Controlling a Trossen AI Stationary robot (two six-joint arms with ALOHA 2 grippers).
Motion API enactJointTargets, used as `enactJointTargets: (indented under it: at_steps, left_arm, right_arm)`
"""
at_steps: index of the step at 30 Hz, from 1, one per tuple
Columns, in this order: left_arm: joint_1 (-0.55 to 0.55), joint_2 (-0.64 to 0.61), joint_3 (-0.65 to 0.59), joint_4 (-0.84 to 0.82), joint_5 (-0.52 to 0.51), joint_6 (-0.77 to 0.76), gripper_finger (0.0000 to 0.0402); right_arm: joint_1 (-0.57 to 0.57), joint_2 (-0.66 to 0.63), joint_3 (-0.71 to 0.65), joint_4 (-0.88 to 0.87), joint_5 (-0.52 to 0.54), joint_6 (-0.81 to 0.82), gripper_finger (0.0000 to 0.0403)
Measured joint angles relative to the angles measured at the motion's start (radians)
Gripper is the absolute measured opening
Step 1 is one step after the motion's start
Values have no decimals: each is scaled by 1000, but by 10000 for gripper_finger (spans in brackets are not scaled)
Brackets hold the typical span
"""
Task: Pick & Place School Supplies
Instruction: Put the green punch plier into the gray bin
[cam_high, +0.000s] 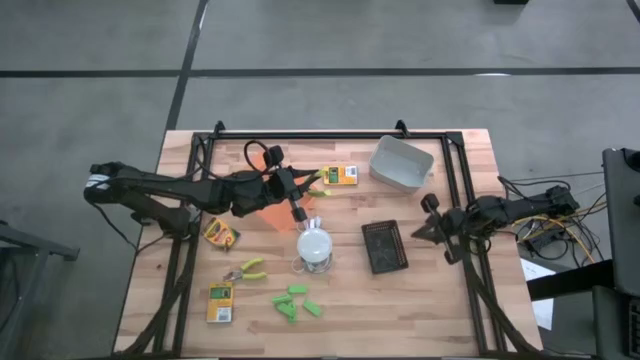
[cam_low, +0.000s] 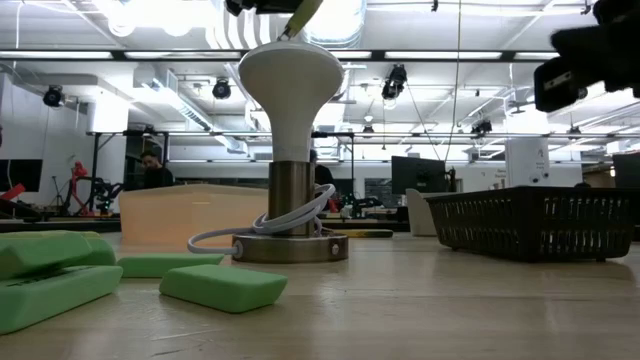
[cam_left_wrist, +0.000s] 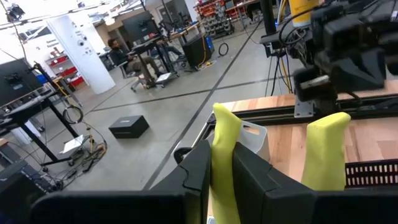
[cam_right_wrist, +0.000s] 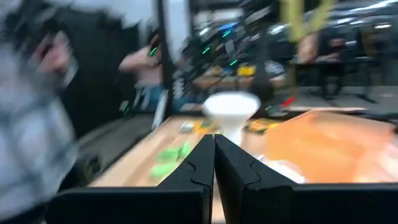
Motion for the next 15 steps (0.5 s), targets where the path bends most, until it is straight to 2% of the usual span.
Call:
enactJointTargets:
  at_steps: [3,7,11,15]
  left_arm:
    - [1,0,0,0,0,10,49]
    - [3,-1,0,0,0,11,49]
    - [11,-1,0,1,0,11,49]
    - [20,-1,0,1,0,11,49]
  right_arm:
    - [0,3,0,113,91,101,8]
    - [0,19,0,276,124,271,8]
    - [0,50,0,387,124,165,8]
    - [0,146,0,418,160,32,8]
